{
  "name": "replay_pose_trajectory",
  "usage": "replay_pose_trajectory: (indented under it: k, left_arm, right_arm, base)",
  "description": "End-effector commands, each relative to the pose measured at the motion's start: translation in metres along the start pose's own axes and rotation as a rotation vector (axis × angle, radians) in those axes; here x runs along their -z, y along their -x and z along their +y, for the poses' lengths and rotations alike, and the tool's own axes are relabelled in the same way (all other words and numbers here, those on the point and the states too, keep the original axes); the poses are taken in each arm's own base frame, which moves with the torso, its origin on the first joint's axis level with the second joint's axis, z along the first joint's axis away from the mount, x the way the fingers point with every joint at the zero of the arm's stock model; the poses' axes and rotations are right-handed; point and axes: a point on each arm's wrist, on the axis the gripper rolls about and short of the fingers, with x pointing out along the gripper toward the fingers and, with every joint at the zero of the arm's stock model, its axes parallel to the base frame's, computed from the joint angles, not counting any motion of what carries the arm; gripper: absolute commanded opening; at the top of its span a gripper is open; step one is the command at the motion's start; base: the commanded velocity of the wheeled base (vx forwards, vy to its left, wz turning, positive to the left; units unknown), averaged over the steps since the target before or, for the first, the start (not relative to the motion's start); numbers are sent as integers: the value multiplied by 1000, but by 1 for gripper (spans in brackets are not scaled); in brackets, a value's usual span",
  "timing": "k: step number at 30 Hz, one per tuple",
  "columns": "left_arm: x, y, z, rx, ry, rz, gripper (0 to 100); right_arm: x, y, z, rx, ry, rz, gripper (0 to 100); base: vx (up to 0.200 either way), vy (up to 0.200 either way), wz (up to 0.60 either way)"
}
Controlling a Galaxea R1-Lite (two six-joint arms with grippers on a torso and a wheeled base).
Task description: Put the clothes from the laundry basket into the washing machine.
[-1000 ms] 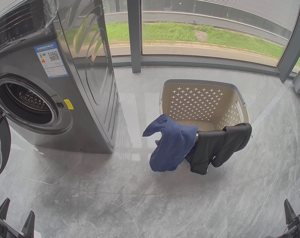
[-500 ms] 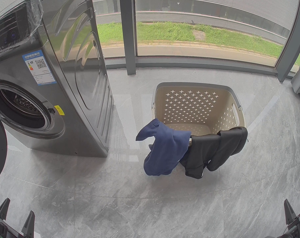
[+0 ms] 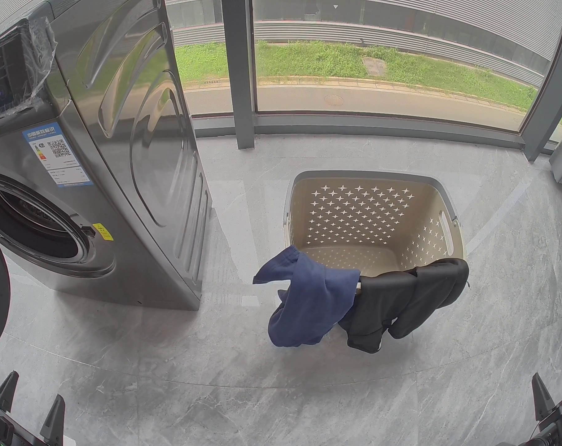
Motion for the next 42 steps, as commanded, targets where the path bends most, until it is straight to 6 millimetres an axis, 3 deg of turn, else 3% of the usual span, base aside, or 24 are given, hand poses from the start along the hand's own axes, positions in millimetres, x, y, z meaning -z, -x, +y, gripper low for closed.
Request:
replay_pose_trajectory:
  k: [1, 10, 28, 34, 42]
  left_arm:
    - [5, 0, 0, 0, 0, 2, 100]
    - [5, 0, 0, 0, 0, 2, 100]
    - [5, 0, 0, 0, 0, 2, 100]
    - [5, 0, 0, 0, 2, 0, 100]
    - [5, 0, 0, 0, 2, 0, 100]
  right_arm:
    - [5, 0, 0, -3, -1, 1, 100]
    - [5, 0, 0, -2, 1, 1, 100]
    - [5, 0, 0, -2, 1, 1, 100]
    - [5, 0, 0, -2, -1, 1, 100]
    - [5, 0, 0, -2, -1, 1, 100]
  base:
    - [0, -200, 0]
    - [0, -200, 0]
    - [0, 0, 0]
    - [0, -200, 0]
    - [0, 0, 0]
